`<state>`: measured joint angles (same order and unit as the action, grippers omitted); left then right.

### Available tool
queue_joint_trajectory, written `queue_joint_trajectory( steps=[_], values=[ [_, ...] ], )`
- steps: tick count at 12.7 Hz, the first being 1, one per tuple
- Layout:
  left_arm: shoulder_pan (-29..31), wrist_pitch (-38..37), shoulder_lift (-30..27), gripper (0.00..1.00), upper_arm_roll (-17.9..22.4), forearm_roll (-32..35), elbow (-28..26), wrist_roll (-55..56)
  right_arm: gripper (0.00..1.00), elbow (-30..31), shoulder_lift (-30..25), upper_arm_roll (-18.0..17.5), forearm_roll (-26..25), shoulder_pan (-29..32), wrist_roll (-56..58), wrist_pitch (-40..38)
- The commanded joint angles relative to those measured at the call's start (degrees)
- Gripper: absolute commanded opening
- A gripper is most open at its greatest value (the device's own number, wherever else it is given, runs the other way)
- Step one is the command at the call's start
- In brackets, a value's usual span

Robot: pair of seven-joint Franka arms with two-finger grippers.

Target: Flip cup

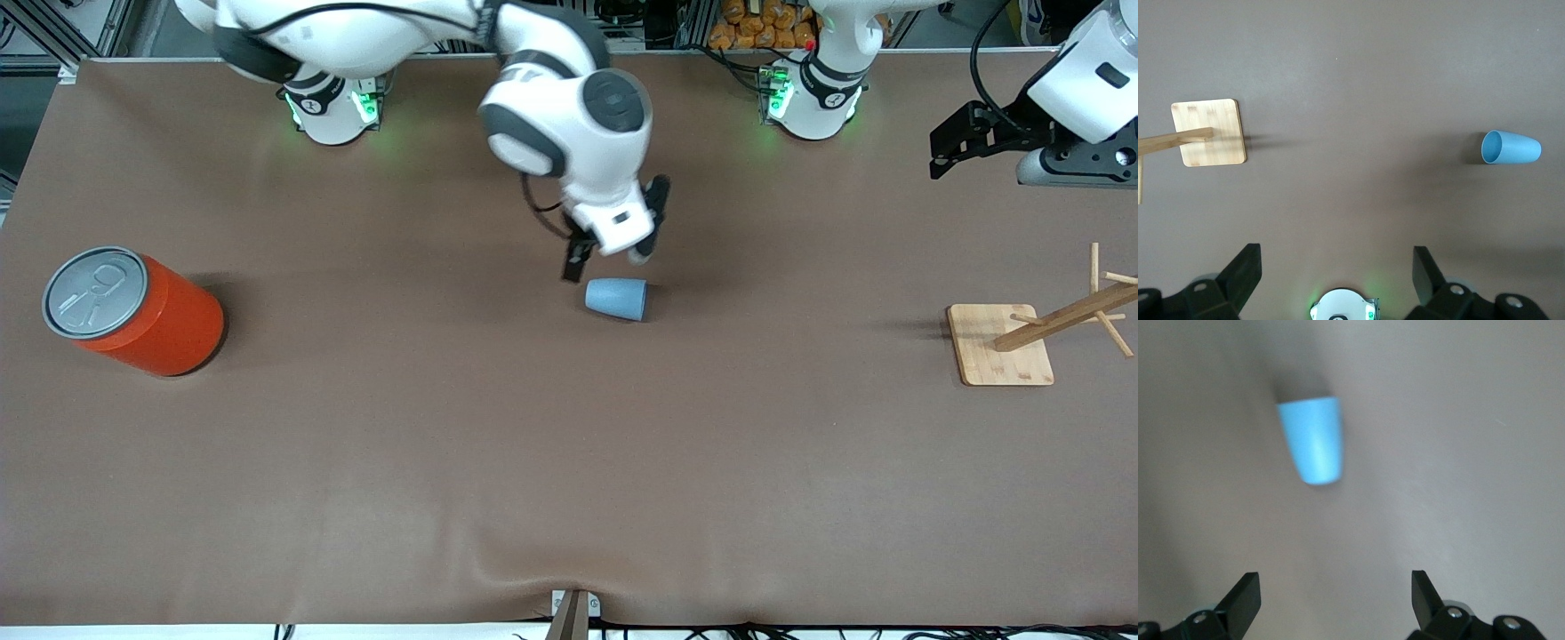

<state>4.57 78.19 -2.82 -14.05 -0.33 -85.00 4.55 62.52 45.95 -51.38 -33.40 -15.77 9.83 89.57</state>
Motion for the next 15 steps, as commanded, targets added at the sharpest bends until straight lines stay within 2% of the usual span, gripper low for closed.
queue_joint_trajectory(
  steps=[1,2,3,5,6,7,10,11,12,13,15],
  values=[
    [0.3,-0.4,-0.3,1.00,-0.4,1.3,0.0,0.7,1.00,-4.3,-2.7,-5.3,-0.8,10.3,0.1,-7.1],
    [0.3,-0.4,-0.3,1.00,-0.4,1.3,0.0,0.7,1.00,-10.5,-2.4,-2.3,-0.7,10.2,0.2,-11.3],
    [0.3,-0.4,-0.3,1.00,-0.4,1.3,0.0,0.7,1.00,-13.6,-2.7,2.7,0.2,9.6,0.0,-12.9],
    [0.4,-0.5,-0.7,1.00,-0.4,1.3,-0.1,0.5,1.00,-16.2,-5.9,10.8,1.1,9.6,-0.2,-12.9],
    [0.5,-0.7,-0.7,1.00,-0.4,1.3,-0.1,0.4,1.00,-17.8,-7.3,16.6,3.5,9.6,-0.2,-12.8],
    [0.4,-0.7,-0.6,1.00,-0.4,1.3,-0.1,0.5,1.00,-19.4,-7.9,24.3,7.5,9.4,0.1,-12.0],
    [0.4,-0.7,-0.5,1.00,-0.4,1.4,-0.1,0.6,1.00,-20.0,-12.0,45.4,30.4,8.4,-0.2,-11.3],
    [0.4,-0.8,-0.5,1.00,-0.4,1.4,-0.1,0.6,1.00,-19.5,-13.6,51.4,35.0,7.8,-0.6,-11.8],
    [0.4,-0.8,-0.6,1.00,-0.4,1.4,-0.2,0.6,1.00,-18.9,-14.1,55.7,38.0,7.9,-3.0,-11.9],
    [0.4,-1.0,-0.6,1.00,-0.4,1.4,-0.2,0.6,1.00,-18.8,-14.4,57.9,40.1,8.7,-8.6,-12.7],
    [0.4,-1.1,-0.6,1.00,-0.4,1.4,-0.5,0.6,1.00,-18.7,-14.6,58.3,41.2,10.1,-25.5,-15.3]
  ],
)
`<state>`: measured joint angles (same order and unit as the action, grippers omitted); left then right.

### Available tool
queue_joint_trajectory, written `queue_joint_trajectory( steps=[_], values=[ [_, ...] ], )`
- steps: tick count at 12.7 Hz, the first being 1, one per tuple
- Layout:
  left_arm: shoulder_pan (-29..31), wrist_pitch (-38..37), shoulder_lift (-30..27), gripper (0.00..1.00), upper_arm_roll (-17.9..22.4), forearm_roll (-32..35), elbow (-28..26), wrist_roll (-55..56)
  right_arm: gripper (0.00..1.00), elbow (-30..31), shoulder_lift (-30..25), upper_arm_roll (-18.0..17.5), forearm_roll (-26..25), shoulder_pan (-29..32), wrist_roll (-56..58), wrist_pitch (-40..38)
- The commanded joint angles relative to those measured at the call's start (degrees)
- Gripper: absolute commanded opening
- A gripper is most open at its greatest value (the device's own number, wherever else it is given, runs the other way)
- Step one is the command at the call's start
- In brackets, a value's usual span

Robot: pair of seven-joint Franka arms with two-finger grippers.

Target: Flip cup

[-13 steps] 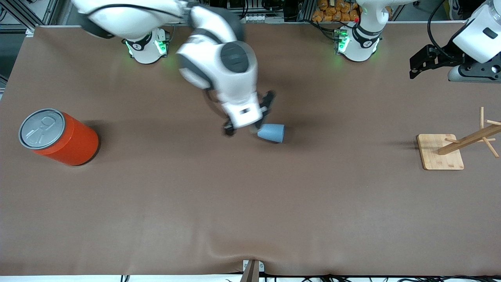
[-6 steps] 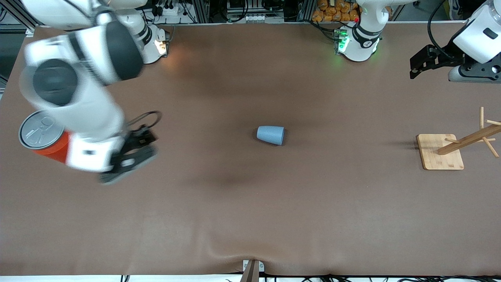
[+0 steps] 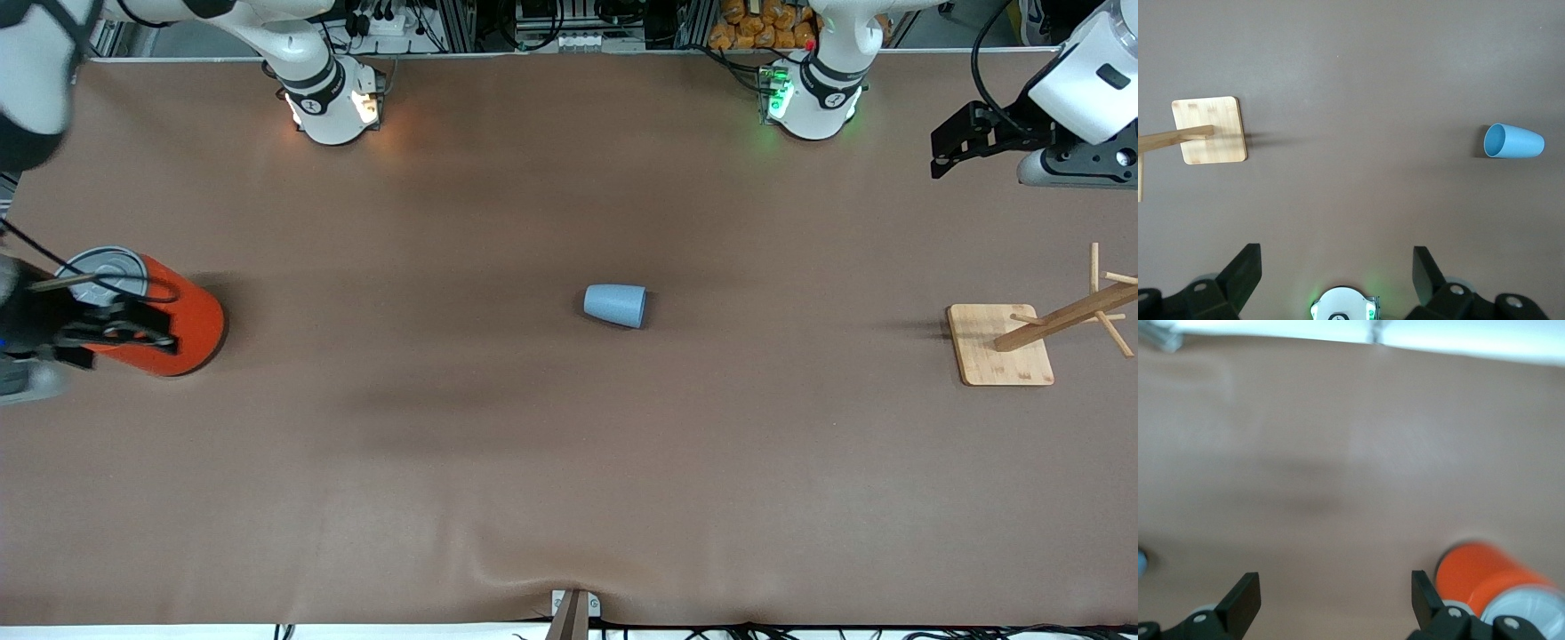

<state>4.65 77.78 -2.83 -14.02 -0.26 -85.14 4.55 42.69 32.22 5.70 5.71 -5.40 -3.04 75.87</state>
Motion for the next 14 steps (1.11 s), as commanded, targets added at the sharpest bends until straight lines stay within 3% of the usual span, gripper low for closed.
queue_joint_trajectory(
  steps=[1,3,6,7,9,10,12,14],
  values=[
    [0.4,-0.7,-0.6,1.00,-0.5,1.3,-0.4,0.5,1.00,2.6,-1.6,1.2,1.7,-0.4,-18.0,-2.9],
    [0.4,-0.9,-0.8,1.00,-0.5,1.4,-0.4,0.6,1.00,15.0,-8.7,1.4,1.3,0.4,-19.5,2.0],
    [0.3,-1.0,-0.9,1.00,-0.5,1.4,-0.2,0.6,1.00,50.1,-28.9,0.4,-2.9,0.7,-17.4,26.1],
    [0.3,-1.0,-0.9,1.00,-0.5,1.4,-0.2,0.6,1.00,55.8,-31.8,-0.2,-3.3,1.3,-17.4,29.1],
    [0.3,-0.9,-0.9,1.00,-0.5,1.3,-0.1,0.8,1.00,56.4,-31.8,-0.1,-3.7,2.8,-16.7,28.7],
    [0.2,-0.8,-0.9,1.00,-0.5,1.3,-0.1,0.9,1.00,53.1,-30.0,-0.1,-4.3,3.4,-12.6,28.5],
    [0.2,-0.6,-0.9,1.00,-0.6,1.3,0.0,1.0,1.00,44.9,-26.4,0.1,-5.8,3.5,-5.9,21.7],
    [0.2,-0.4,-0.9,1.00,-0.5,1.3,0.0,1.0,1.00,43.4,-26.2,1.8,-5.5,3.4,-6.8,15.3]
  ],
)
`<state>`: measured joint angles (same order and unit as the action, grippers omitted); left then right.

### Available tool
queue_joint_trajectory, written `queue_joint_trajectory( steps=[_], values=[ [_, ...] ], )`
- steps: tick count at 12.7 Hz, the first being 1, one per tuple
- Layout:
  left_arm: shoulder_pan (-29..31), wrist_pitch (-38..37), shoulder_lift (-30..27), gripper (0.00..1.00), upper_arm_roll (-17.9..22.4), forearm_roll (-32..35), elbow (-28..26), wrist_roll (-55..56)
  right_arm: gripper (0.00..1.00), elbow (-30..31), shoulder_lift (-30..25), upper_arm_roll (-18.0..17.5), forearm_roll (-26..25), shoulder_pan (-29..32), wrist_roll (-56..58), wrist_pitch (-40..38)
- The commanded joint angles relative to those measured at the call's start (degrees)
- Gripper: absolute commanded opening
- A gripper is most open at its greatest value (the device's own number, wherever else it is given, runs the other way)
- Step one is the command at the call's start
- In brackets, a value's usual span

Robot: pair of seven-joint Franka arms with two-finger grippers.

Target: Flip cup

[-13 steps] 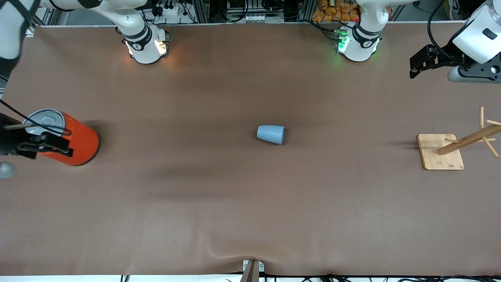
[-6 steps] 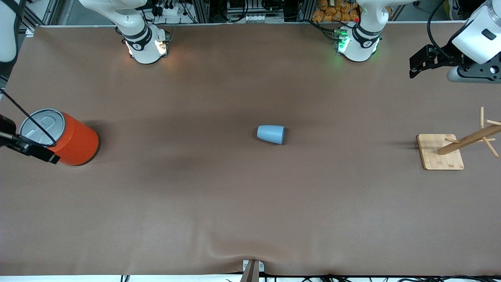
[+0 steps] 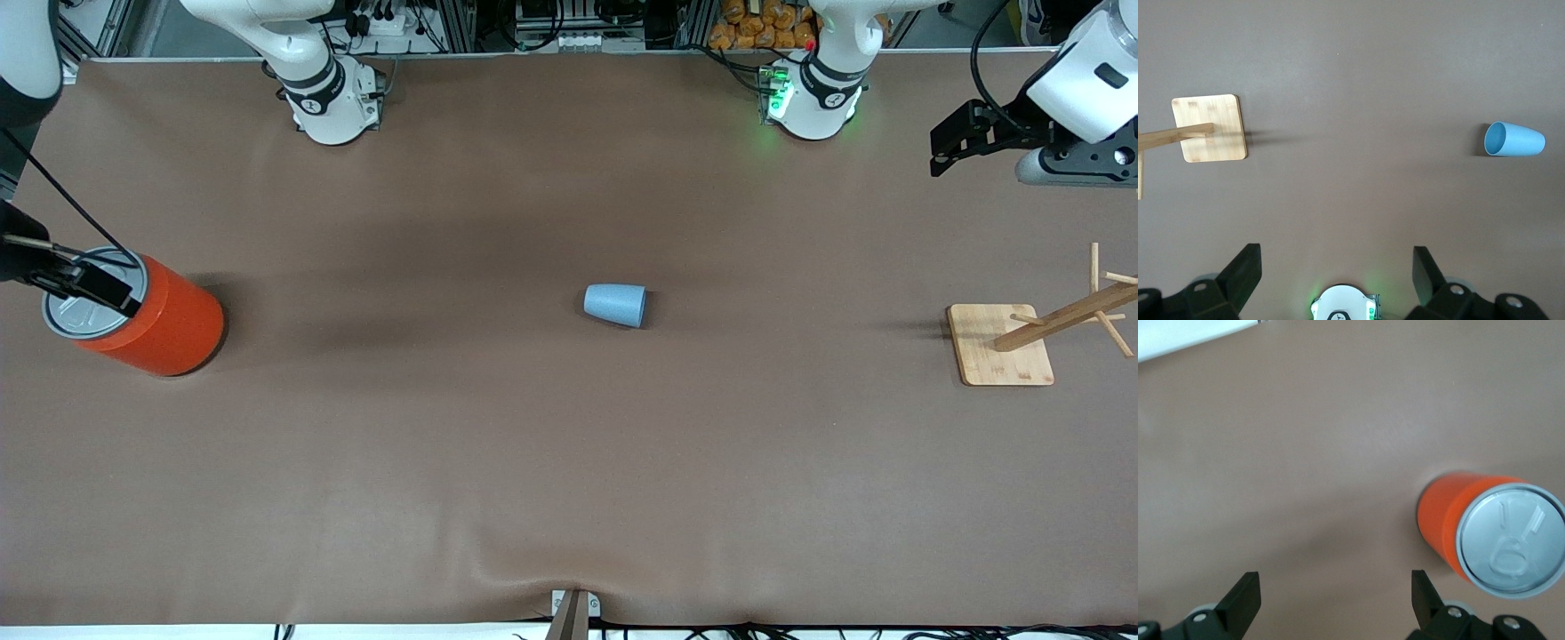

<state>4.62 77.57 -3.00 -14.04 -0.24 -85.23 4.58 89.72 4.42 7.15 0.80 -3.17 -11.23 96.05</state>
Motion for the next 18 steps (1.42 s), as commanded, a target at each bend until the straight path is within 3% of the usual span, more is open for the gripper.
queue_joint_trajectory(
  steps=[1,3,5,8,10,13,14,16,18],
  values=[
    [0.2,-0.1,-0.8,1.00,-0.5,1.3,0.1,0.9,1.00,-3.5,1.4,2.1,0.2,0.6,1.9,-4.9],
    [0.3,-0.1,-0.8,1.00,-0.5,1.3,0.1,0.9,1.00,1.7,-2.2,1.9,1.4,-0.1,1.0,-1.5],
    [0.3,-0.1,-0.8,1.00,-0.5,1.3,0.1,0.9,1.00,11.2,-7.9,2.2,1.4,0.2,1.9,3.4],
    [0.4,0.5,-0.6,1.00,-0.5,1.3,0.6,0.9,1.00,16.2,-11.4,1.8,1.4,0.2,1.7,4.8],
    [0.4,0.5,-0.8,1.00,-0.3,1.4,0.9,0.8,1.00,13.1,-10.1,1.7,1.1,-0.2,2.0,4.6],
    [0.4,0.5,-0.8,1.00,-0.1,0.9,1.3,0.7,1.00,-4.0,0.1,1.7,-1.7,-0.7,1.2,-7.5],
    [0.4,0.5,-0.6,1.00,-0.1,0.8,1.2,0.7,1.00,-6.0,1.1,1.7,-2.0,-0.3,1.3,-10.5],
    [0.0,0.4,0.8,1.00,-0.5,-1.3,0.3,0.8,1.00,-5.4,0.0,1.7,-2.4,-0.7,1.1,-10.7],
    [0.0,0.4,5.8,1.00,-0.5,-5.7,-1.2,0.8,1.00,-4.0,-0.9,1.7,-2.4,-0.5,1.0,-8.8]
  ],
)
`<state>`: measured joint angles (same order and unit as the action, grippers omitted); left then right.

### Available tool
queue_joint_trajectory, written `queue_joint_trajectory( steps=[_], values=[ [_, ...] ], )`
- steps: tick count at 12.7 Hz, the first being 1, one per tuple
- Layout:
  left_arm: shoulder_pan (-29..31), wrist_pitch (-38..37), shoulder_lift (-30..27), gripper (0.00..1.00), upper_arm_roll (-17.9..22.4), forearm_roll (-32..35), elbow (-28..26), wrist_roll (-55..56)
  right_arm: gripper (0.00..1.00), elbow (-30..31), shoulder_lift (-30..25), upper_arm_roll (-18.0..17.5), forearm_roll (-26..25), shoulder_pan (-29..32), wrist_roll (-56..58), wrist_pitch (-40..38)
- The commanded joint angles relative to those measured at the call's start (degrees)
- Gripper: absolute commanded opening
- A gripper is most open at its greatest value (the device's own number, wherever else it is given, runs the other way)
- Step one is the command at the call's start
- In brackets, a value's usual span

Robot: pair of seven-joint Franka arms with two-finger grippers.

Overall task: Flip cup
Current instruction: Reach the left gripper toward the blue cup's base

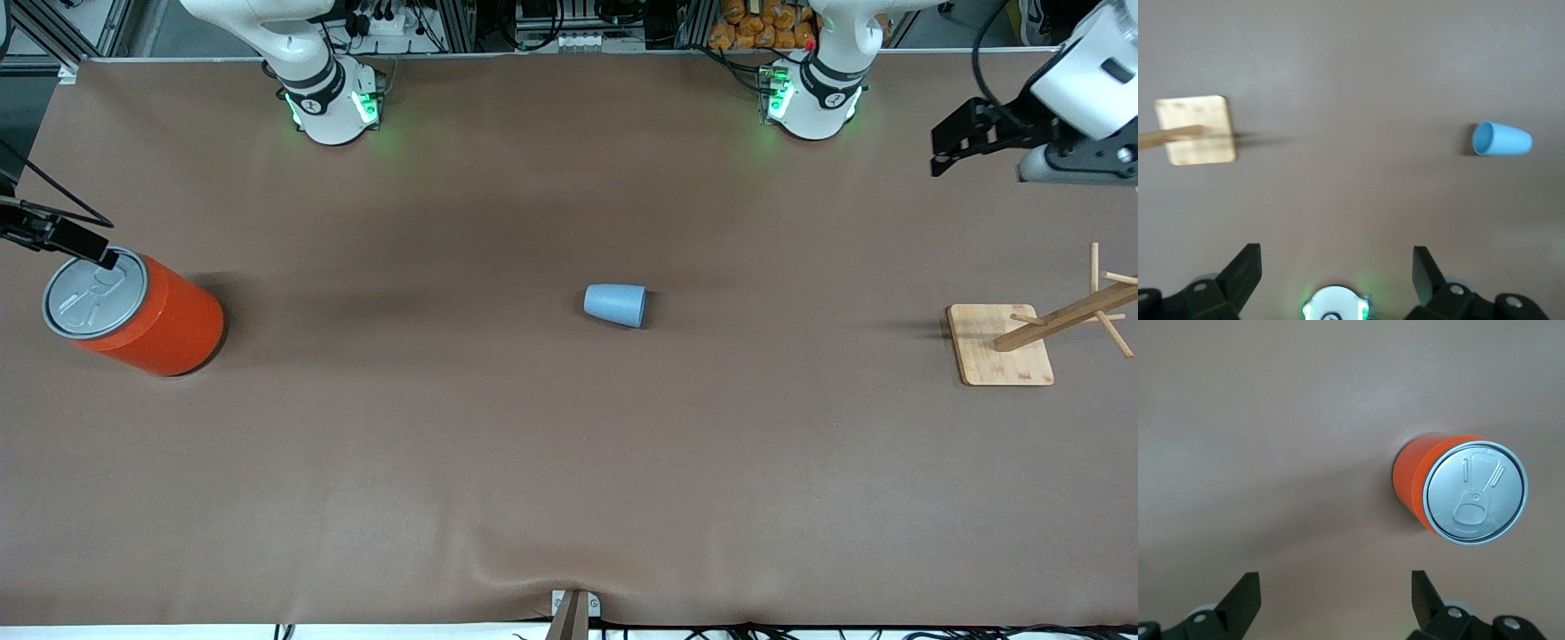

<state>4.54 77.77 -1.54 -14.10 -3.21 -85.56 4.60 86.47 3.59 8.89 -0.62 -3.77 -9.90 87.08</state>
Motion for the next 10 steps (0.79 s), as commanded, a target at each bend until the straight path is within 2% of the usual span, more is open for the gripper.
queue_joint_trajectory(
  steps=[1,3,6,8,10],
  values=[
    [0.0,0.4,7.1,1.00,-0.4,-4.7,-1.8,0.8,1.00,0.4,-1.0,0.0,-1.0,0.2,-0.3,2.0],
    [-0.1,2.9,12.3,1.00,-0.4,-9.3,-3.3,0.8,1.00,1.9,-2.2,-0.1,-0.5,0.7,-0.3,3.4],
    [-0.5,12.8,15.6,1.00,-0.6,-20.1,-12.6,0.7,1.00,3.1,-3.4,-1.7,-0.6,1.3,-0.2,3.8],
    [-2.4,18.8,17.1,1.00,-0.8,-24.5,-17.0,0.7,1.00,2.0,-2.9,-2.0,-1.0,1.7,0.6,3.3],
    [-1.7,19.4,21.3,1.00,-0.9,-28.6,-17.5,-0.3,1.00,-1.0,-1.9,-2.7,-1.7,1.9,0.6,3.3]
  ],
)
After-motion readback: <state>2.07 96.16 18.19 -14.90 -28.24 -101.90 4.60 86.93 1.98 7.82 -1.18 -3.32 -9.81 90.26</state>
